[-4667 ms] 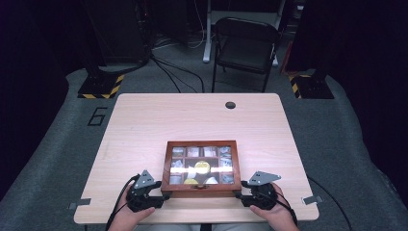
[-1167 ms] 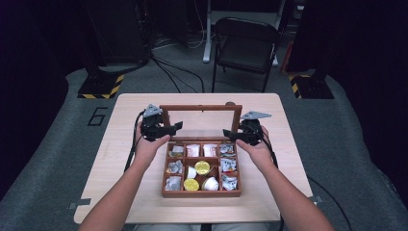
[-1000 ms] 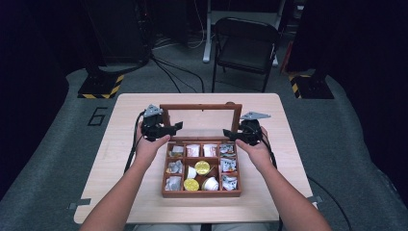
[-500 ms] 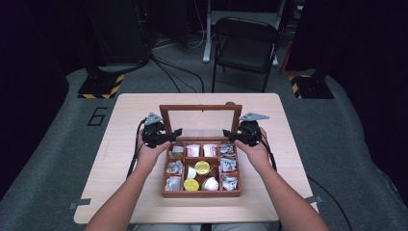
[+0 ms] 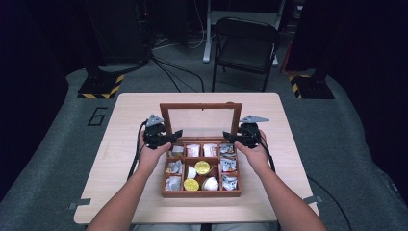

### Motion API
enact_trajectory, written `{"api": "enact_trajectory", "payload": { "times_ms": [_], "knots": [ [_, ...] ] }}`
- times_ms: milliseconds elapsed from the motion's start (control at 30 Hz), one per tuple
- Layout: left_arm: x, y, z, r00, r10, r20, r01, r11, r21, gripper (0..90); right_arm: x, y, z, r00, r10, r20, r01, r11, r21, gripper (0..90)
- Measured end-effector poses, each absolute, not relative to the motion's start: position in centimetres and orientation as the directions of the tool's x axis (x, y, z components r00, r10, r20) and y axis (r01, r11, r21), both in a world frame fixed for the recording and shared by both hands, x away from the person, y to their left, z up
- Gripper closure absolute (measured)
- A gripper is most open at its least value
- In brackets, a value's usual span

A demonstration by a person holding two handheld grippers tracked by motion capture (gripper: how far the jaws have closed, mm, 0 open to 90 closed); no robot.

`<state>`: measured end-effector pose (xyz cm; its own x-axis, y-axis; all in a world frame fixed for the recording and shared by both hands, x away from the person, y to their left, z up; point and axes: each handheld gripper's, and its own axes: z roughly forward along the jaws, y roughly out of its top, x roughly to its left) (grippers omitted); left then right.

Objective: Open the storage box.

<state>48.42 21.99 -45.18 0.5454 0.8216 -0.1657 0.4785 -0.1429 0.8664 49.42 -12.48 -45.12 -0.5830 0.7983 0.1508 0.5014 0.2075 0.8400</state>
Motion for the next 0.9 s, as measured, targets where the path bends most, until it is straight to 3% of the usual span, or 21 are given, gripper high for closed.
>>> {"api": "enact_trajectory", "payload": {
  "times_ms": [900],
  "knots": [
    [50.2, 21.6, -46.3, 0.465, 0.862, -0.203, 0.505, -0.070, 0.861, 38.5, 51.2, -11.4, -45.5, -0.527, 0.842, 0.115, 0.528, 0.219, 0.820, 42.3]
  ]
}}
